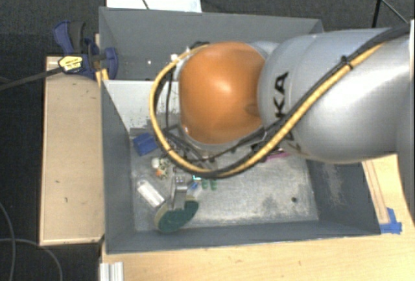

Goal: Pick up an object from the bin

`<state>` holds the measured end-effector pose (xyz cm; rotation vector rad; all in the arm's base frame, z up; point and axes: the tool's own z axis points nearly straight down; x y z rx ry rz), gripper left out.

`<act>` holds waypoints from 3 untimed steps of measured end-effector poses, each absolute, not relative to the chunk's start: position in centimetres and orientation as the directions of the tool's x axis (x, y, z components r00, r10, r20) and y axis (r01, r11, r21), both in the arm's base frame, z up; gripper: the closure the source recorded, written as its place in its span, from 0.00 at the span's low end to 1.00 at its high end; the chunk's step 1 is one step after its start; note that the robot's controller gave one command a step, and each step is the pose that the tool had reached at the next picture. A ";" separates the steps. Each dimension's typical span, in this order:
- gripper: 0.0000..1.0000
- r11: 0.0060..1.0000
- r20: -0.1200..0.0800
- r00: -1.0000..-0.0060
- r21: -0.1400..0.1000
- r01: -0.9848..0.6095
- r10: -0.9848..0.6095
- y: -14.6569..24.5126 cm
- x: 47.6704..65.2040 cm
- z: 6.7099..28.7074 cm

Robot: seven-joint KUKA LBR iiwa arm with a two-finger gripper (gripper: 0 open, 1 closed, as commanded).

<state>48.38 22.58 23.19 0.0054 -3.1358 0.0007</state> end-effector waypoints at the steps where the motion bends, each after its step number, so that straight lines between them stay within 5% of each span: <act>1: 0.00 0.962 0.002 -0.962 -0.001 -0.273 -0.273 15.9 49.2 14.2; 2: 0.00 0.973 0.005 -0.973 0.001 -0.231 -0.231 15.9 49.2 7.3; 3: 1.00 0.974 -0.001 -0.974 0.001 -0.225 -0.225 15.9 49.4 7.7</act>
Offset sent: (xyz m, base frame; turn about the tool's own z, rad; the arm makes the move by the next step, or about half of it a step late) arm 0.0085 -0.0656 -0.0885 -0.2754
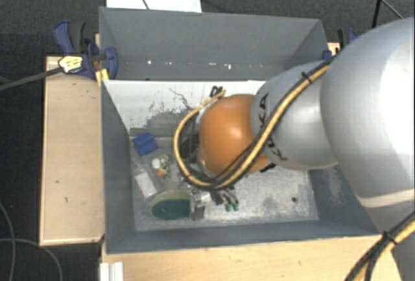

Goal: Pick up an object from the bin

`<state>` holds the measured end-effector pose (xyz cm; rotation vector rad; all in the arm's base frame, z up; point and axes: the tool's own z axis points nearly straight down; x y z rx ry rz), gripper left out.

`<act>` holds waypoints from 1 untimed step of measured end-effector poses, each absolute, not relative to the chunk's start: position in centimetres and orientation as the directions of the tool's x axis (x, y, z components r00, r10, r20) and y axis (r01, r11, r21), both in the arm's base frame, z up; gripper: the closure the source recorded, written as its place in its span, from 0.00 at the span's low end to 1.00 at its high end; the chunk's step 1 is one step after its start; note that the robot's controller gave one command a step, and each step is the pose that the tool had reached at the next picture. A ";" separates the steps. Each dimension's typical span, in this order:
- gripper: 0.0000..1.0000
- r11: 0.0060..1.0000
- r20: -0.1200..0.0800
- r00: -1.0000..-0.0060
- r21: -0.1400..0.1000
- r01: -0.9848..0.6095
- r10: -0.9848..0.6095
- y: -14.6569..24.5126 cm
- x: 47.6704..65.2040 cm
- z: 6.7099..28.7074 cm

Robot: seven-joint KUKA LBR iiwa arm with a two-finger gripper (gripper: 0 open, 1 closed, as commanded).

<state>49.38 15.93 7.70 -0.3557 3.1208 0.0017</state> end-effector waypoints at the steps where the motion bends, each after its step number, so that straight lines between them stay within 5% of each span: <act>1: 1.00 0.969 -0.012 -0.969 0.000 -0.247 -0.247 16.0 53.0 24.5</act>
Offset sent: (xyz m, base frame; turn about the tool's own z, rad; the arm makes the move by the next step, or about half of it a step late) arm 0.0338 0.0006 0.1629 -0.0256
